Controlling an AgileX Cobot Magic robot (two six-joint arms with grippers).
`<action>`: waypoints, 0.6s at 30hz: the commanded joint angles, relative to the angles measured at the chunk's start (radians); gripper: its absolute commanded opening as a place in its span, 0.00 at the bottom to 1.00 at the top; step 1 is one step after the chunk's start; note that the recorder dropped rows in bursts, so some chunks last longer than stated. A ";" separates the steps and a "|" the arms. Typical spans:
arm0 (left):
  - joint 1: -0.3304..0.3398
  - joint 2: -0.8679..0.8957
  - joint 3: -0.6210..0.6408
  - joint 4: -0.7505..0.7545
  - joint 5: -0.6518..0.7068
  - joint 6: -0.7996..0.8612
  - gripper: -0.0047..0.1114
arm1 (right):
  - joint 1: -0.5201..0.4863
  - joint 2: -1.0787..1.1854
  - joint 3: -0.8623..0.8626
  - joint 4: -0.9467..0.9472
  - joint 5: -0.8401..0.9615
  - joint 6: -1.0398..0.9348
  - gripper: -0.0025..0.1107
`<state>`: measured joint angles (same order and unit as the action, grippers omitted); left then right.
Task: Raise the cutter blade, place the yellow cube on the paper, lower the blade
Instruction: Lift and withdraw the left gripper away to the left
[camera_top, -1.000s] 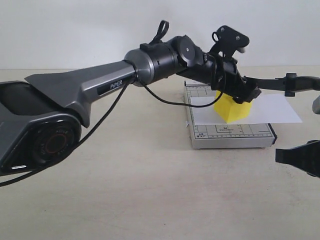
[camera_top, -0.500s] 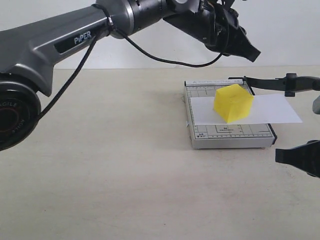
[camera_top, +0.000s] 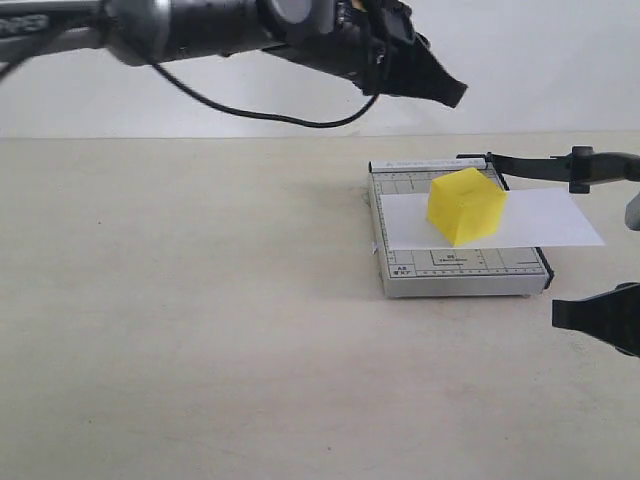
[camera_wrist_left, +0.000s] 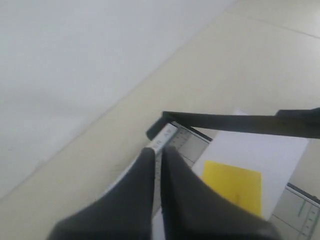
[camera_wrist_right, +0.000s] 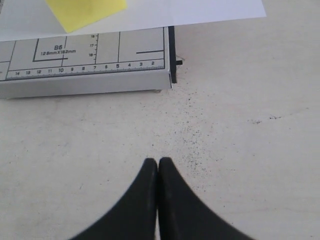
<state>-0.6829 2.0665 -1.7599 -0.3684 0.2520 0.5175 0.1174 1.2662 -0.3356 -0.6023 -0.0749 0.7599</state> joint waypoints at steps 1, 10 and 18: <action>0.007 -0.208 0.330 -0.001 -0.383 -0.008 0.08 | -0.007 0.000 0.005 -0.005 0.003 -0.007 0.02; 0.126 -0.366 0.549 0.174 -0.362 -0.007 0.08 | -0.007 0.000 0.005 -0.005 0.004 -0.005 0.02; 0.070 -0.333 0.549 0.193 -0.386 -0.121 0.08 | -0.007 0.000 0.005 -0.005 -0.012 -0.005 0.02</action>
<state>-0.5797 1.7193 -1.2156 -0.1855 -0.1130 0.4267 0.1167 1.2671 -0.3356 -0.6023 -0.0786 0.7599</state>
